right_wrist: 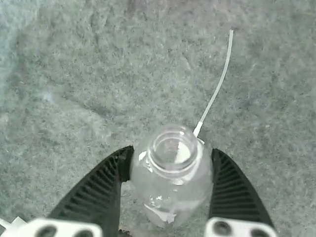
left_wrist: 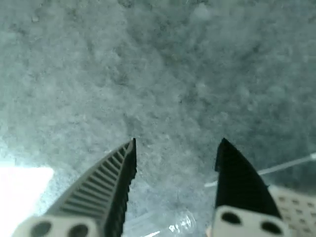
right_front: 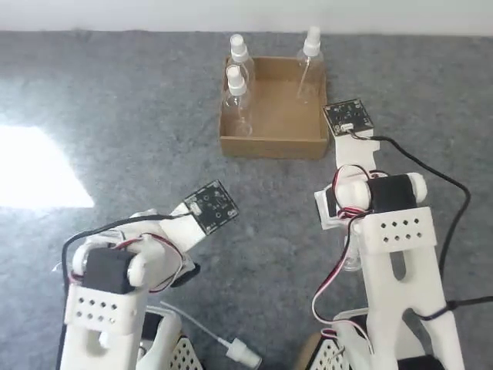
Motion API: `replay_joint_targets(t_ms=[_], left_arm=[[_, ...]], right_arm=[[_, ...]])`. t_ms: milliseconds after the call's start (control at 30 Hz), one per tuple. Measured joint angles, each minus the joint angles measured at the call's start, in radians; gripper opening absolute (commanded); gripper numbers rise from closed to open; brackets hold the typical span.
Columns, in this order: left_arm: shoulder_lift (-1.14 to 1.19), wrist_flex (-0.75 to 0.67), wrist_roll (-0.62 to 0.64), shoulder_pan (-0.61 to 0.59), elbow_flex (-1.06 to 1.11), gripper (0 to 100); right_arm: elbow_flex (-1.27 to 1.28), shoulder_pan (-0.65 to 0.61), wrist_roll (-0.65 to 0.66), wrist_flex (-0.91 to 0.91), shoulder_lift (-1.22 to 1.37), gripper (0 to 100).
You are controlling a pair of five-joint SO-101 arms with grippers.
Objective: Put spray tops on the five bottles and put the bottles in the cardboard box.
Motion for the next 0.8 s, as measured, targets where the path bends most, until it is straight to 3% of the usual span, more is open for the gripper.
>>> replay_joint_targets(t_ms=[167, 333, 500, 633, 800], left_arm=[[0.227, 0.005, -0.029, 0.04, -0.043, 24], [0.465, 0.037, -0.084, 0.098, -0.106, 24], [0.499, 0.046, -0.132, 0.206, -0.112, 25], [0.506, 0.048, -0.173, 0.315, -0.098, 33], [0.508, -0.006, -0.19, 0.42, -0.031, 30]], right_arm=[[0.0, 0.003, 0.0, 0.0, 0.0, 14.6], [0.0, 0.115, -0.037, -0.025, 0.0, 14.5], [0.0, 0.256, -0.054, -0.074, 0.0, 14.5], [0.0, 0.359, -0.054, -0.112, 0.0, 14.5], [0.0, 0.417, -0.054, -0.123, 0.0, 14.5]])
